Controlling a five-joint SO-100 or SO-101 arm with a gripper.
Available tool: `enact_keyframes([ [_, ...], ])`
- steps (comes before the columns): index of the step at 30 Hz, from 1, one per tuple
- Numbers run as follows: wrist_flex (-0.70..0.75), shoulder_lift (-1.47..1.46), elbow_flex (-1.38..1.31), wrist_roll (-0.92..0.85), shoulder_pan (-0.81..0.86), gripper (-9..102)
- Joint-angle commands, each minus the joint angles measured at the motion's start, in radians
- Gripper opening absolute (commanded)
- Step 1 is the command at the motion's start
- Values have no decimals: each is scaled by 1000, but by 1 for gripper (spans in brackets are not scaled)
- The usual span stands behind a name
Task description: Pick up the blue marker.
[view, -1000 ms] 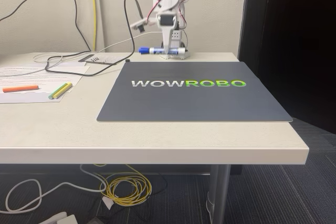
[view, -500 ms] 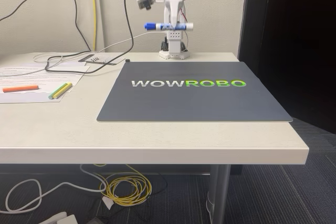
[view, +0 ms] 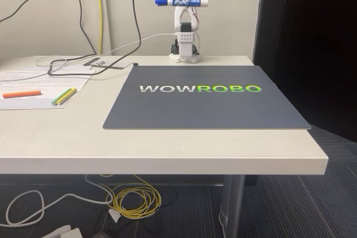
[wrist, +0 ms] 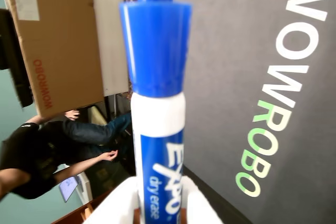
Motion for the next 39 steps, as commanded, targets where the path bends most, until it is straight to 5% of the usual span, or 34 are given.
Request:
enact_keyframes([
  [1, -34, 77, 29, -9, -11, 0],
  [39, -101, 189, 209, 12, -32, 0],
])
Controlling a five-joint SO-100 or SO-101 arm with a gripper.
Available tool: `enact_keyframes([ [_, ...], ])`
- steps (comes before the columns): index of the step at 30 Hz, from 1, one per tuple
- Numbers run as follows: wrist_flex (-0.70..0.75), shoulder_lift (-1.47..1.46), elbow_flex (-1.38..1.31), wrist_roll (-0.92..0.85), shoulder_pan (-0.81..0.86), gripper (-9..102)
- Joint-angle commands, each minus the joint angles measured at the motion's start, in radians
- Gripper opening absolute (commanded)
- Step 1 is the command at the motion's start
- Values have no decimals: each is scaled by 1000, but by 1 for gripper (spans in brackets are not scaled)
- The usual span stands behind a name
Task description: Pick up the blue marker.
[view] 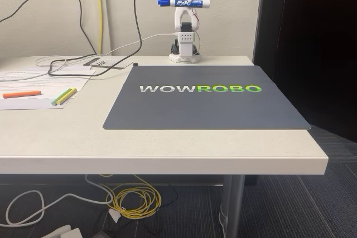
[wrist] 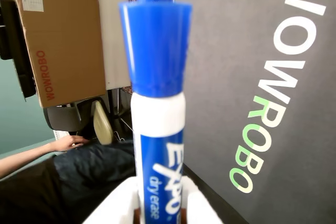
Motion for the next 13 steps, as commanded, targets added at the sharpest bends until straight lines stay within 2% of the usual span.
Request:
enact_keyframes([
  [1, -29, 40, 12, 12, -9, 0],
  [13, -43, 51, 43, 29, -17, 0],
])
